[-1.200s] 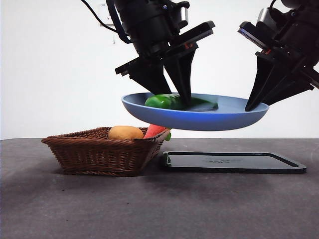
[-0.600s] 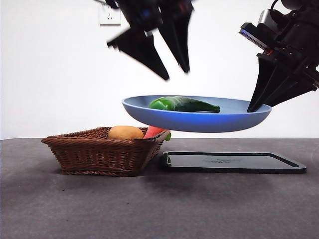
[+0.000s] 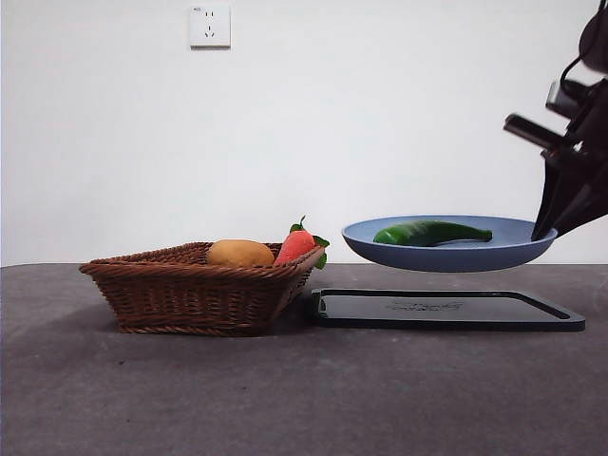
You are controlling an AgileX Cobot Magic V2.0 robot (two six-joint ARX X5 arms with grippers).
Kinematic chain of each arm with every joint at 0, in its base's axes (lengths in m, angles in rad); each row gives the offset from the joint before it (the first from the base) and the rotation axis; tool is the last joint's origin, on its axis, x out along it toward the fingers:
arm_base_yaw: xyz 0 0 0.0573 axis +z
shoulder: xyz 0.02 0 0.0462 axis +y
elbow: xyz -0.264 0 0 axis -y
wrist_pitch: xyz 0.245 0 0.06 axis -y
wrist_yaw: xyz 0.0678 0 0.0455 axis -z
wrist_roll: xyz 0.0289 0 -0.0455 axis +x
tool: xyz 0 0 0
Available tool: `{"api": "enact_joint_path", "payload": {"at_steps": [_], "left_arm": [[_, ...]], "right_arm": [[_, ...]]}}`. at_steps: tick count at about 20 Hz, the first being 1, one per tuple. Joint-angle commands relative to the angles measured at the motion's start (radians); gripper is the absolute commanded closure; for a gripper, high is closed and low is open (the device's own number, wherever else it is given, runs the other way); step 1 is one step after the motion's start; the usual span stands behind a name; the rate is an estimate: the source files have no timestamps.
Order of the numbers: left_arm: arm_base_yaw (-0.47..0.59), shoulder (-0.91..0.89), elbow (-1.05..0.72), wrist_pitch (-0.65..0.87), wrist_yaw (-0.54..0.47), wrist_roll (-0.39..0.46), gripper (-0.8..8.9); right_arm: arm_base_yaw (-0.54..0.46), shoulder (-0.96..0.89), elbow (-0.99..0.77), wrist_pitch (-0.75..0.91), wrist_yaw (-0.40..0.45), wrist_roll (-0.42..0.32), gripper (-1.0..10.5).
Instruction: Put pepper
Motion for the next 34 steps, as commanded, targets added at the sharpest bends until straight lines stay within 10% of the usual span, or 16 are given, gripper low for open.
{"api": "enact_joint_path", "payload": {"at_steps": [1,14,20,34], "left_arm": [[-0.009,-0.02,0.02,-0.003,-0.002,0.013,5.91],[-0.009,-0.045,0.02,-0.017,-0.002,0.003,5.91],[-0.009,-0.045,0.02,-0.017,-0.002,0.004,5.91],[-0.008,-0.045,0.02,-0.017,-0.003,0.052,5.94]], "right_arm": [[-0.013,0.095,0.083,0.014,-0.005,0.01,9.4],[-0.018,0.293,0.162,0.067,-0.006,-0.007,9.4],[-0.019,0.269,0.162,0.056,-0.011,-0.009,7.5],[0.112,-0.527,0.162,-0.449,-0.012,-0.116,7.5]]}}
